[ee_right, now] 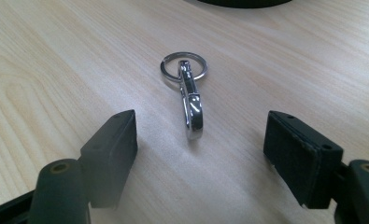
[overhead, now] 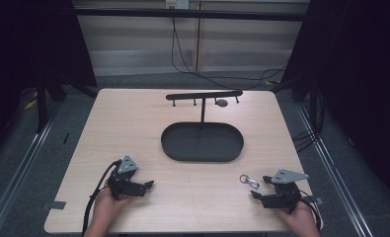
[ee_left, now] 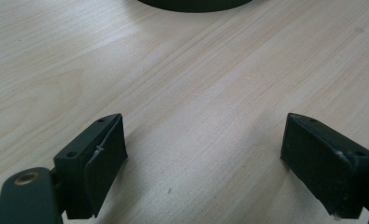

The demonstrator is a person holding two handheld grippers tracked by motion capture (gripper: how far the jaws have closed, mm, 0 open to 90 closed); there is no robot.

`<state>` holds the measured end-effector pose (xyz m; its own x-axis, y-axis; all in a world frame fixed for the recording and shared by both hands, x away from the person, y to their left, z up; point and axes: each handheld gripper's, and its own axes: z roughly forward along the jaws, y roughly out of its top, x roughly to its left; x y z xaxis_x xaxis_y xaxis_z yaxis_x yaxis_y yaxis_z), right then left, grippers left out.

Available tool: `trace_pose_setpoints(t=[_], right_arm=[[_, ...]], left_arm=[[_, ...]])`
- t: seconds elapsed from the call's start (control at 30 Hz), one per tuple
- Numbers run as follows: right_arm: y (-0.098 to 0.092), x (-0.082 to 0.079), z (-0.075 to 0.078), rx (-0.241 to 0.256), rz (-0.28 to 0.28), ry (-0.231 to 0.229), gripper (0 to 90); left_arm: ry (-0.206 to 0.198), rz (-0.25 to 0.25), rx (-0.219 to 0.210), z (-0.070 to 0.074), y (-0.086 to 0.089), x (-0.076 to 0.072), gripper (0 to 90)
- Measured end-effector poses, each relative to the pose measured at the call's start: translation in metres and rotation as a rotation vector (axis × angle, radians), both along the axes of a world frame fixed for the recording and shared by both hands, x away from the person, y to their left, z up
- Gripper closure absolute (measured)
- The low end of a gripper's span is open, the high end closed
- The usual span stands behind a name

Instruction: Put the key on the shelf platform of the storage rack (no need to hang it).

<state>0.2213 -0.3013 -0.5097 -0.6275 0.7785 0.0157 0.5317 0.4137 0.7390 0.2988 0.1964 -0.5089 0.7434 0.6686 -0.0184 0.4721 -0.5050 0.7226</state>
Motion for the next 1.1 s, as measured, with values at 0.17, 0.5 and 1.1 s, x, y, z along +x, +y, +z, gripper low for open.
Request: trace_pose_setpoints(t=[0.17,0.5,1.1], right_arm=[[0.000,-0.001,0.001,-0.004,-0.012,0.008,25.3],[0.003,0.003,0.007,-0.048,-0.012,0.065,25.5],[0.018,0.026,0.039,-0.207,0.062,0.249,44.3]], left_arm=[[0.000,0.000,0.001,0.000,0.000,0.000,13.7],[-0.002,-0.001,0.004,0.000,0.000,0.000,13.7],[-0.003,-0.005,0.010,0.000,0.000,0.000,13.6]])
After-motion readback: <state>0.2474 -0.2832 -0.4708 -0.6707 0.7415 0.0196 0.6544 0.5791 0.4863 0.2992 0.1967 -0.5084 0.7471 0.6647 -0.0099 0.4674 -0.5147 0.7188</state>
